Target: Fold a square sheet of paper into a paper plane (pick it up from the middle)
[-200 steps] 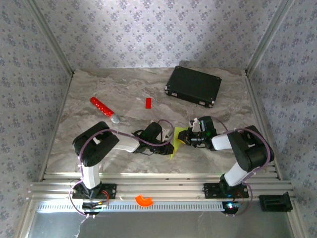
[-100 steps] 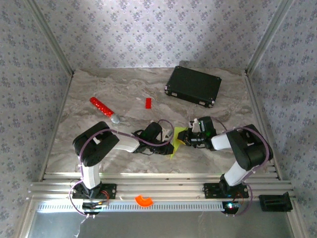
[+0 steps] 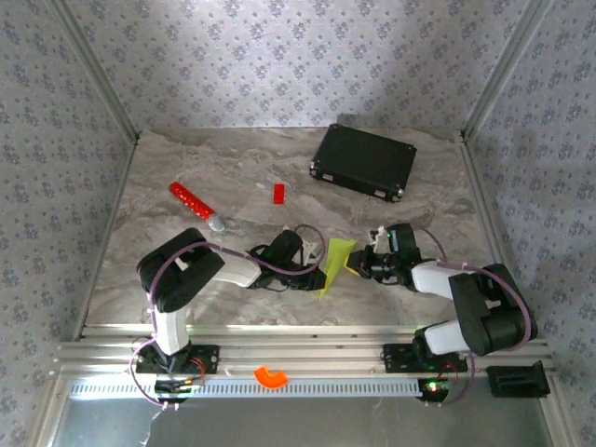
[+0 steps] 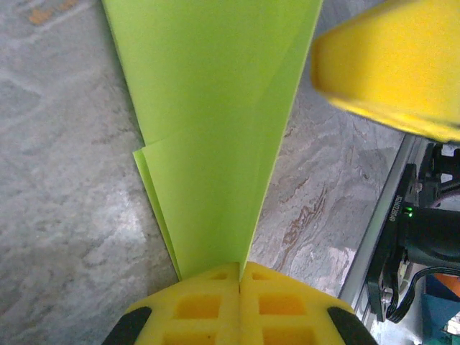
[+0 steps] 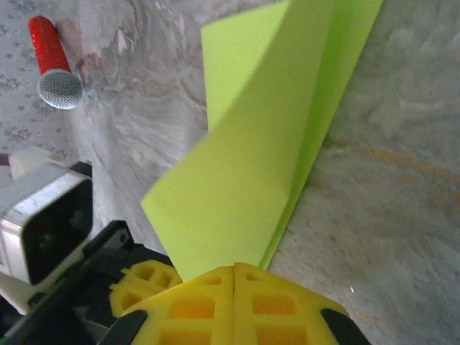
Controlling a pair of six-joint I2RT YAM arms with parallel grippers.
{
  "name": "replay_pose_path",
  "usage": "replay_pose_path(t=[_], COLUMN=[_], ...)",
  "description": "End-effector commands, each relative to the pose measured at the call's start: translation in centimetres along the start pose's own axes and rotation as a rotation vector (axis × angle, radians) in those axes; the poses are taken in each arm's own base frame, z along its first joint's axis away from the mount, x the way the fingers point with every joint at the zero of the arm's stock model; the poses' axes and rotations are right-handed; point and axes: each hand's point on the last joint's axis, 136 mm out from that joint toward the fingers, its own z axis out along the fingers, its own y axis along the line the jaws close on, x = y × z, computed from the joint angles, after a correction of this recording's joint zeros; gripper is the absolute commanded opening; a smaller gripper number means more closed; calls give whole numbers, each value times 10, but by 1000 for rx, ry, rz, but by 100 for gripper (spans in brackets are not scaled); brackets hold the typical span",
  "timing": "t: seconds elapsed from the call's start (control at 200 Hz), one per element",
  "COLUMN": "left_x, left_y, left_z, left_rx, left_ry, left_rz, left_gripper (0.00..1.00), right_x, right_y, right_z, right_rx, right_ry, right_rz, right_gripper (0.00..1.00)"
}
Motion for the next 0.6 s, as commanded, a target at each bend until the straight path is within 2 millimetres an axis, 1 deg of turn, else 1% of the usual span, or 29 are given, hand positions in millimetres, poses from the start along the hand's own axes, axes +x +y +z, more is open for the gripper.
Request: replay_pose_path(t=[0.0, 0.17, 0.355, 0.595], left_x=[22, 22, 21, 22], left_y=[34, 35, 35, 37], left_z=[0, 1, 1, 1], left_rx=[-90, -87, -88, -92], left_ry=[56, 53, 49, 49], left_rz=[-85, -90, -90, -96], left_gripper=[0, 0, 0, 0], right_x=[5, -5, -12, -13], right_y=[5, 16, 18, 15], right_z=[5, 16, 24, 32], right_rx=[-4, -26, -42, -46], right_ry=[30, 23, 22, 38], right_rz=[-34, -41, -35, -18], right_gripper=[4, 3, 3, 3])
